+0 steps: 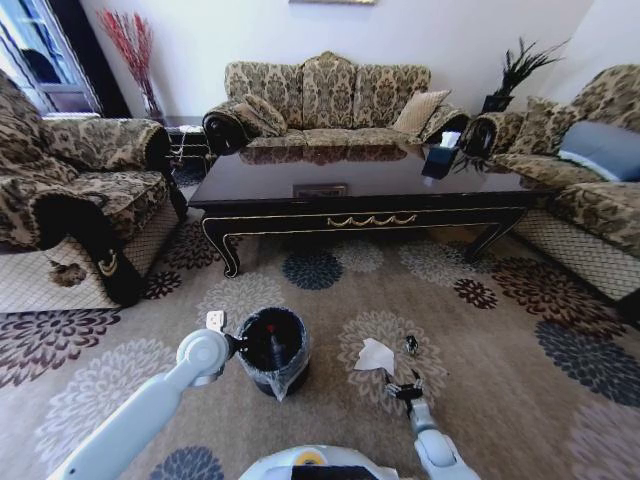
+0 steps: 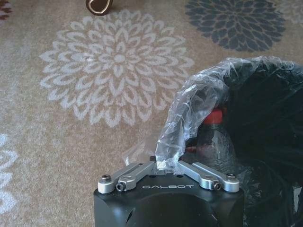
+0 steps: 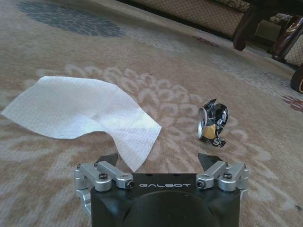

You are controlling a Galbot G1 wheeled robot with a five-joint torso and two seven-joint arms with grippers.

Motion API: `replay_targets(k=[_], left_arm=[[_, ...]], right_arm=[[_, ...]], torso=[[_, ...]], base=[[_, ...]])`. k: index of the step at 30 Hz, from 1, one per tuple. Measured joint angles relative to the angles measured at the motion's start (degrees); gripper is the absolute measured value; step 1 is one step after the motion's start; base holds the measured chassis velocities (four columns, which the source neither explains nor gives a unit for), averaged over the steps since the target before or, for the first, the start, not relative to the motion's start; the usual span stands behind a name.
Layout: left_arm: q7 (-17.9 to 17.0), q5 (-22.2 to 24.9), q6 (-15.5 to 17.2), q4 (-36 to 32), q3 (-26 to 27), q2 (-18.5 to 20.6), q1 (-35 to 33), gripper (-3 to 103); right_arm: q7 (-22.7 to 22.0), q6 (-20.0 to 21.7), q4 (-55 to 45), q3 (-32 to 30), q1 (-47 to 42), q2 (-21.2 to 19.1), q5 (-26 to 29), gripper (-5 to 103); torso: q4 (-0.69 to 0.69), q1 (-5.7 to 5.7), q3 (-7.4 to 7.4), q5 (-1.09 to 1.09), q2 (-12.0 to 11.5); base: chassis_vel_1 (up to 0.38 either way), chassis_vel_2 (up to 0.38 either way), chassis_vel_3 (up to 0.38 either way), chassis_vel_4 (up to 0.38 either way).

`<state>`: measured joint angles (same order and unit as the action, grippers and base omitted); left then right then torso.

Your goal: Move to the front of the table and pick up the trash from the floor, then place it into the trash bin.

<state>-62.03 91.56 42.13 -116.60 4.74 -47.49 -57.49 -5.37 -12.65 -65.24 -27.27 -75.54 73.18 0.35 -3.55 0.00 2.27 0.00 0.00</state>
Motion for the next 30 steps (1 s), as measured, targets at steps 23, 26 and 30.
replay_targets(k=[23,26,30], left_arm=[[0.08,-0.01,0.00,0.70,0.38,-0.26,0.08,0],[0.13,0.08,0.00,0.71,0.42,-0.24,0.10,0],[0.15,0.41,0.00,0.59,0.43,-0.31,0.10,0]], right_arm=[[0.01,-1.27,3.12,0.83,1.54,0.18,-1.60,20],[-0.03,-1.27,3.06,1.00,1.48,0.19,-1.75,10],[-0.14,-1.27,2.90,1.13,1.25,0.38,-2.08,2]], torso=[[-0.01,0.00,0.00,-0.02,0.00],[0.00,0.00,0.00,0.00,0.00],[0.00,0.00,0.00,-0.01,0.00]], base=[[0.000,0.000,0.000,0.000],[0.000,0.000,0.000,0.000],[0.000,0.000,0.000,0.000]])
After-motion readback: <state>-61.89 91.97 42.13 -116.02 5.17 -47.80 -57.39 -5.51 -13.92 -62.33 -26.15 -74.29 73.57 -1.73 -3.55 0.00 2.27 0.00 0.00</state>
